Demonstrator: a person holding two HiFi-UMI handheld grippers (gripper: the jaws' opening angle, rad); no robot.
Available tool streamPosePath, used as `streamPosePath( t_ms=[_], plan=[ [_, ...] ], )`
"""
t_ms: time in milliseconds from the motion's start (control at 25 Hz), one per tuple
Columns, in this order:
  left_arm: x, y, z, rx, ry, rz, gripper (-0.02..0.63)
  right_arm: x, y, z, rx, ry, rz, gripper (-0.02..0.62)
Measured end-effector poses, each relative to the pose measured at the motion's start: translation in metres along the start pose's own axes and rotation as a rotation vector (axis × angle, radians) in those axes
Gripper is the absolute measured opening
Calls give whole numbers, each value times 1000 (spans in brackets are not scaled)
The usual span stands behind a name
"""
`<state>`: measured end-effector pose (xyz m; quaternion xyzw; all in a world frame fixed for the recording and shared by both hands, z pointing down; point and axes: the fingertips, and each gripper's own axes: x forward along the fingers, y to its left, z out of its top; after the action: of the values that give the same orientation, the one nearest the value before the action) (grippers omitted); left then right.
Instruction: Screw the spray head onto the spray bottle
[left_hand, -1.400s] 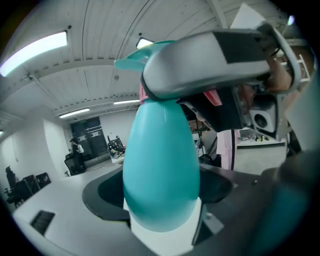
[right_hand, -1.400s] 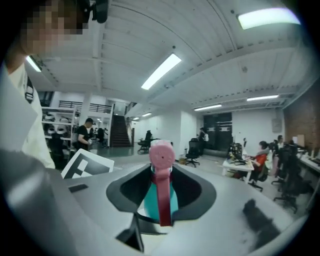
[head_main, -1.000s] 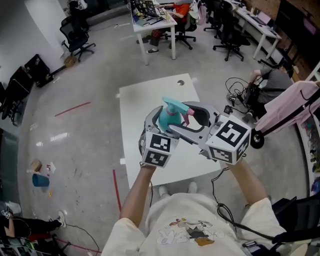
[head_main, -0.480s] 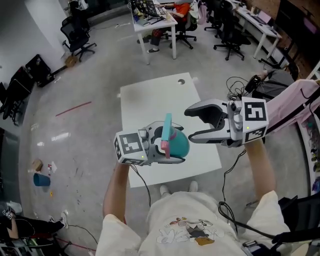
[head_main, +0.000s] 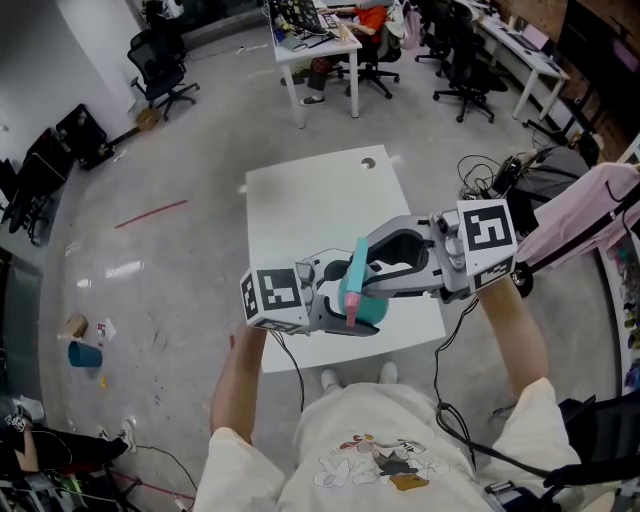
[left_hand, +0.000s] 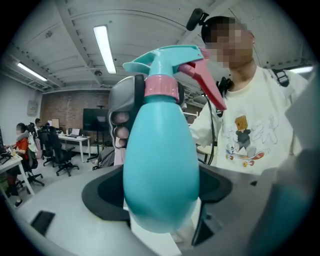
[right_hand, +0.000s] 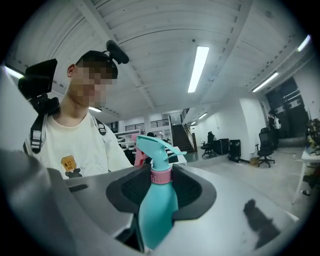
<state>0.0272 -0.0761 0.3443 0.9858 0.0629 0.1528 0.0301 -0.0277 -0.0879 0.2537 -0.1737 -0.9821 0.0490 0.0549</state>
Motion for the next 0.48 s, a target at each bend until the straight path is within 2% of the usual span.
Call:
streamPosePath(
  t_ms=[120,200,280,400,480],
  plan=[
    [-3,15,-2,-30,9,104,405,-3,-9,0,-18,9,-61,133],
    [-5,30,-5,-66,39,233,405,-7,-19,-2,-21,18,-139,133],
    [-10,52,-8,-102,75,423,405,-11,-31,-2,-26,23,-236,133],
    [-29,86,-15,-144,143,774,405,-17,-53,-2,-38,28,-399,133],
    [-39,99,-16,-171,151,926,405,-17,-63,0,-42,12,-506,133]
  ],
)
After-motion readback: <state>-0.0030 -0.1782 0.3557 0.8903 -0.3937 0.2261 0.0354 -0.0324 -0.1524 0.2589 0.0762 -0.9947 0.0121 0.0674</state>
